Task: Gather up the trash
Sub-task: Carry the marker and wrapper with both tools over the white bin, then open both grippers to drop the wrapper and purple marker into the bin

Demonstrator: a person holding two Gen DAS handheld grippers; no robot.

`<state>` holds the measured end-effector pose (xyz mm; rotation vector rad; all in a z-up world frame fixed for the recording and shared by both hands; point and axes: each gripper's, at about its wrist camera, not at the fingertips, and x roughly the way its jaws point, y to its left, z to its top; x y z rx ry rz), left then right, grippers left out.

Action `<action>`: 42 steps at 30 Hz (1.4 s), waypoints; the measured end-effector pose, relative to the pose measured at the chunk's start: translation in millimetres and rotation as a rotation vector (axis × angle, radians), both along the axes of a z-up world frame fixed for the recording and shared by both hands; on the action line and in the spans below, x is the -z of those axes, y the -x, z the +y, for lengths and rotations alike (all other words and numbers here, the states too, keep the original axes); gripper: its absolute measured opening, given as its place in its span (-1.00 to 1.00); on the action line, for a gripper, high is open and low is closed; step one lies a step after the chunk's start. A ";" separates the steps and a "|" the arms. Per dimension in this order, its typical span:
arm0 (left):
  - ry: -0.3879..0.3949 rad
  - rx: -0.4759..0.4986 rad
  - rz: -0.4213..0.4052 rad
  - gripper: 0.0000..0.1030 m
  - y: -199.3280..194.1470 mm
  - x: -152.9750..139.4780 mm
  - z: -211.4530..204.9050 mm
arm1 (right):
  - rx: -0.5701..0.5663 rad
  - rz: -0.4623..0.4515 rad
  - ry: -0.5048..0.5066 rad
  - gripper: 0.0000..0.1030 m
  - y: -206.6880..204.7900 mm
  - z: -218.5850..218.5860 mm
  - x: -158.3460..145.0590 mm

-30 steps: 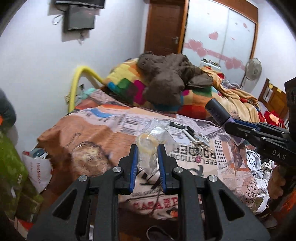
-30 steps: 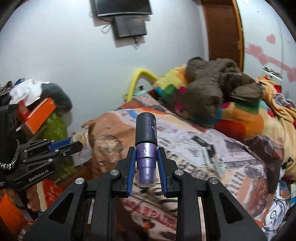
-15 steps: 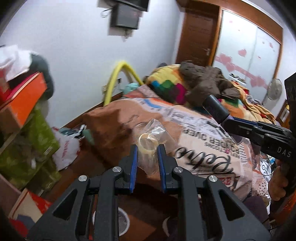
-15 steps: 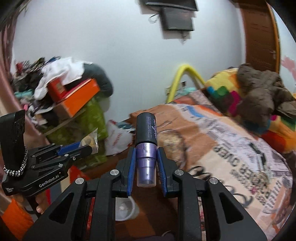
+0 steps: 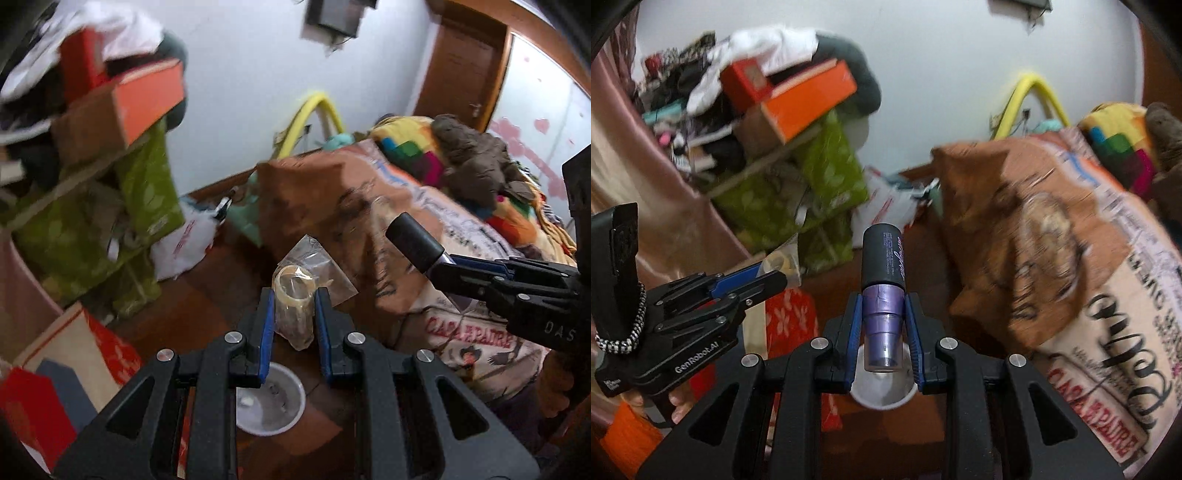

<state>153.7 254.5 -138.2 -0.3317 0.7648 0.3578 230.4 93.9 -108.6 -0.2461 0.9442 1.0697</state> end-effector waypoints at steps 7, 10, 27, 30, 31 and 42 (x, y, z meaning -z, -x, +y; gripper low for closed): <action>0.090 -0.085 0.109 -0.60 13.8 78.8 24.6 | -0.047 0.083 0.139 -0.59 13.0 33.8 67.4; 0.119 -0.114 0.156 -0.60 19.2 109.2 32.0 | -0.056 0.117 0.197 -0.59 18.4 43.8 97.9; 0.285 -0.170 0.357 -0.60 41.7 228.5 39.7 | -0.115 0.281 0.420 -0.58 26.4 83.0 209.0; 0.313 -0.170 0.367 -0.60 41.1 237.4 42.1 | -0.127 0.322 0.410 -0.56 23.2 88.4 212.4; 0.320 -0.168 0.371 -0.60 40.3 240.0 42.3 | -0.124 0.336 0.412 -0.53 20.9 89.6 213.2; 0.378 -0.118 0.407 -0.60 14.6 259.8 39.6 | -0.075 0.278 0.408 -0.26 0.3 75.5 199.8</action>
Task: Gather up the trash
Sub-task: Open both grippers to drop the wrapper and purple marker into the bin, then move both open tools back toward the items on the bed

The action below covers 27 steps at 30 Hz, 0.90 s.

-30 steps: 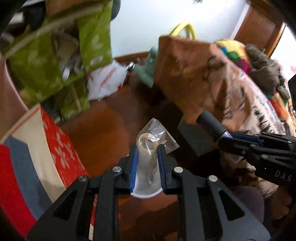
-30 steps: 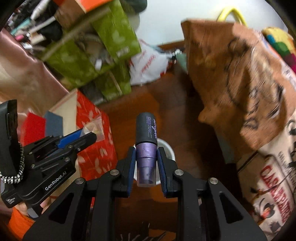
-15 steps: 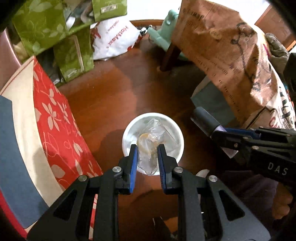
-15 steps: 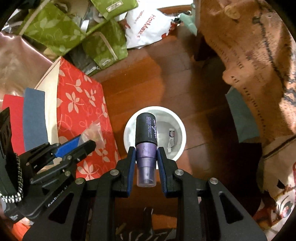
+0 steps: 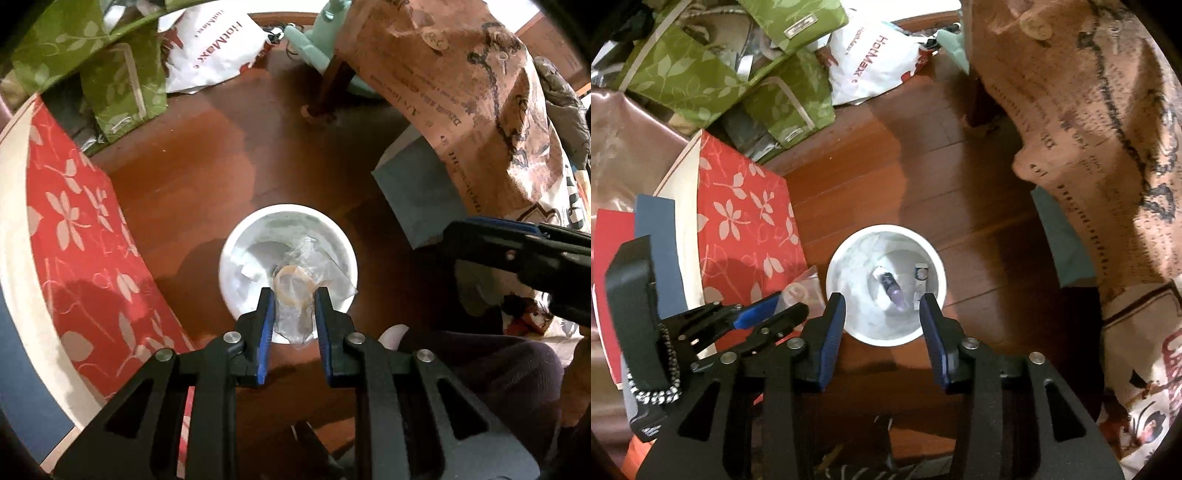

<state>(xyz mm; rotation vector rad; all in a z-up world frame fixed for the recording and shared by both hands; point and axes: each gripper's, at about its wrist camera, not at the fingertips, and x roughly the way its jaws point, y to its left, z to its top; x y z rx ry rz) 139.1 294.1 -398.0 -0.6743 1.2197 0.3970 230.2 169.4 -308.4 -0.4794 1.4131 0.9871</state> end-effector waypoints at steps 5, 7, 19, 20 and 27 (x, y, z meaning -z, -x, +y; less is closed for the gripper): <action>0.010 -0.004 0.015 -0.11 -12.3 -1.3 -3.0 | 0.020 -0.007 -0.021 -0.25 -4.0 -7.7 -8.0; 0.001 -0.001 0.013 -0.10 -14.5 -4.3 -4.8 | 0.020 -0.014 -0.028 -0.25 -4.1 -11.3 -12.2; -0.149 0.056 -0.049 -0.10 -9.8 -77.5 -28.7 | 0.028 -0.070 -0.119 -0.25 0.3 -41.8 -59.4; -0.161 0.058 -0.066 -0.10 -9.9 -87.3 -31.4 | 0.034 -0.080 -0.130 -0.25 0.3 -47.2 -66.5; -0.261 0.107 -0.186 -0.10 -20.5 -160.0 -63.7 | 0.093 -0.158 -0.222 -0.26 -6.5 -91.6 -120.8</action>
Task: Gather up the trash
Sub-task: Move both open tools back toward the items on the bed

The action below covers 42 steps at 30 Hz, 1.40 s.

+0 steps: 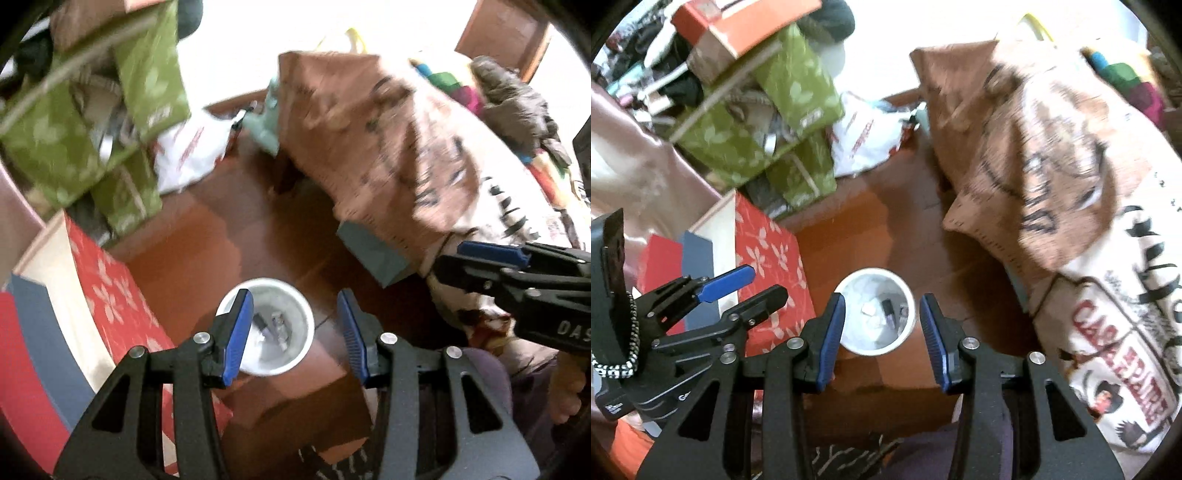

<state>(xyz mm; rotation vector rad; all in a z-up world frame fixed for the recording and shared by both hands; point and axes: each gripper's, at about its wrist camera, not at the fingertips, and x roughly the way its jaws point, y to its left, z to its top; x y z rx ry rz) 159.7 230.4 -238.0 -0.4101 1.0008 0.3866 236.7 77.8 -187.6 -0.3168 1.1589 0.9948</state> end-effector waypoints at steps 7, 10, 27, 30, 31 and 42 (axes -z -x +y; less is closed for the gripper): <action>-0.080 0.102 -0.108 -0.10 -24.3 -62.6 -49.0 | 0.090 -0.133 -0.081 -0.25 -7.1 -53.3 -56.6; -0.097 0.146 -0.146 -0.10 -37.6 -84.8 -69.3 | 0.137 -0.189 -0.110 -0.25 -11.7 -79.1 -77.3; -0.120 0.379 -0.278 -0.09 -141.0 -148.6 -192.0 | 0.443 -0.369 -0.137 -0.25 -77.8 -231.3 -119.9; -0.103 0.426 -0.277 -0.09 -166.7 -146.5 -214.8 | 0.509 -0.374 -0.109 -0.25 -97.2 -261.1 -114.2; -0.099 0.439 -0.275 -0.09 -175.5 -145.5 -222.6 | 0.530 -0.375 -0.099 -0.25 -103.4 -271.0 -112.1; -0.030 0.596 -0.174 -0.09 -266.7 -95.9 -305.2 | 0.686 -0.353 0.008 -0.25 -169.6 -355.4 -78.8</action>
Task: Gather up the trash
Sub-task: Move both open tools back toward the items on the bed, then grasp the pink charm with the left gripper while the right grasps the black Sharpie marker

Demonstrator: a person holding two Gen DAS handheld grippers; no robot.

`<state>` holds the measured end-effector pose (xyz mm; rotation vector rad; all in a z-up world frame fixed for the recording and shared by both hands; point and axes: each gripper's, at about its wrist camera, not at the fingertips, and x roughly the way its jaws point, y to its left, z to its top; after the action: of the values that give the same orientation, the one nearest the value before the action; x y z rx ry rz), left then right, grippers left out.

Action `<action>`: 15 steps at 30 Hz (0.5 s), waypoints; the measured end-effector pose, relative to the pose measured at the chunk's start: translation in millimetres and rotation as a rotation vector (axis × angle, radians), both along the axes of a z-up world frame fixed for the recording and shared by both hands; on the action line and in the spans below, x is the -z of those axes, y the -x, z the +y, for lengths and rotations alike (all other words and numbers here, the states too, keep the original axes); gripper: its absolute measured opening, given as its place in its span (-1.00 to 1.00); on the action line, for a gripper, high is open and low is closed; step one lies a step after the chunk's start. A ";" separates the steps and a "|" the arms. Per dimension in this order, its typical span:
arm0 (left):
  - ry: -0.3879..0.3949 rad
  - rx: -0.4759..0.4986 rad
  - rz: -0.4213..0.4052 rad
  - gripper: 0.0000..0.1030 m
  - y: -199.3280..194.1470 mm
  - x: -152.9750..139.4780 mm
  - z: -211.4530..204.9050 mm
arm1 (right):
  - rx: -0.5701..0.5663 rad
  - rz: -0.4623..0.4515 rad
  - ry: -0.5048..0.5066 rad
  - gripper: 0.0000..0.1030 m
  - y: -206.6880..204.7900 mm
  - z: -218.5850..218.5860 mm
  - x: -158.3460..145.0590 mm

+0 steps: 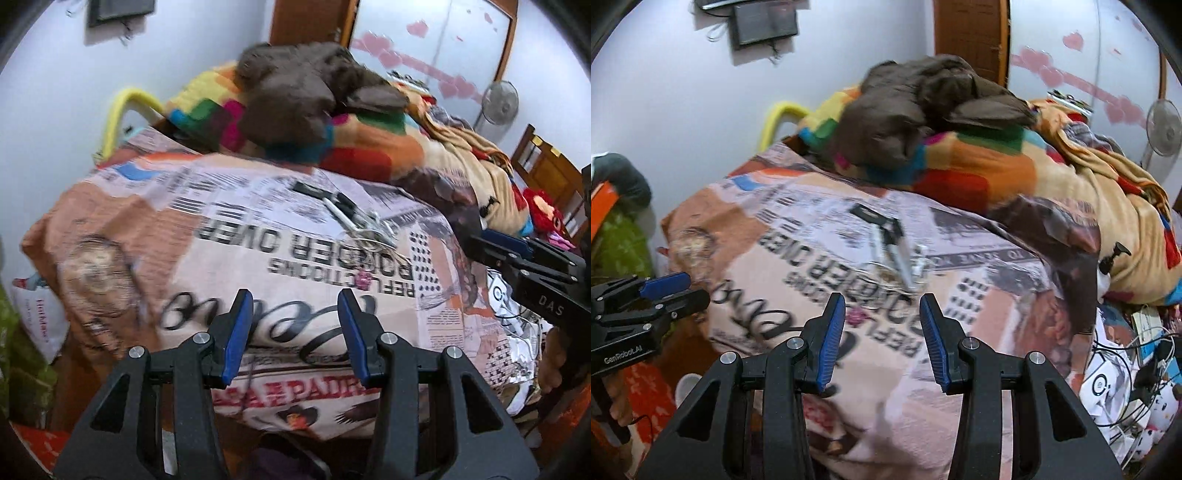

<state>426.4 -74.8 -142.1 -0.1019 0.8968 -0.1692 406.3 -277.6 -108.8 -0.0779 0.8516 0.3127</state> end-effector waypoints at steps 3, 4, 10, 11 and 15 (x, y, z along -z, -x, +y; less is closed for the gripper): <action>0.012 0.036 0.035 -0.09 -21.3 15.6 -17.8 | 0.023 0.020 0.013 -0.25 -12.9 -11.2 15.0; 0.010 0.046 0.043 -0.09 -27.7 20.2 -23.5 | 0.027 0.028 0.015 -0.25 -17.9 -13.9 20.3; 0.002 0.110 0.089 -0.09 -60.5 52.5 -53.4 | 0.023 0.043 0.005 -0.26 -44.5 -21.5 40.9; 0.002 0.119 0.096 -0.09 -65.2 57.6 -57.2 | 0.017 0.048 -0.001 -0.26 -50.3 -20.7 43.5; 0.010 0.147 0.115 -0.14 -78.7 77.2 -67.2 | -0.020 0.069 -0.028 -0.46 -67.3 -14.9 53.0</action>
<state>505.1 -142.1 -219.3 -0.0555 1.0184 -0.3073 473.6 -292.5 -161.8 -0.0501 0.9154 0.3475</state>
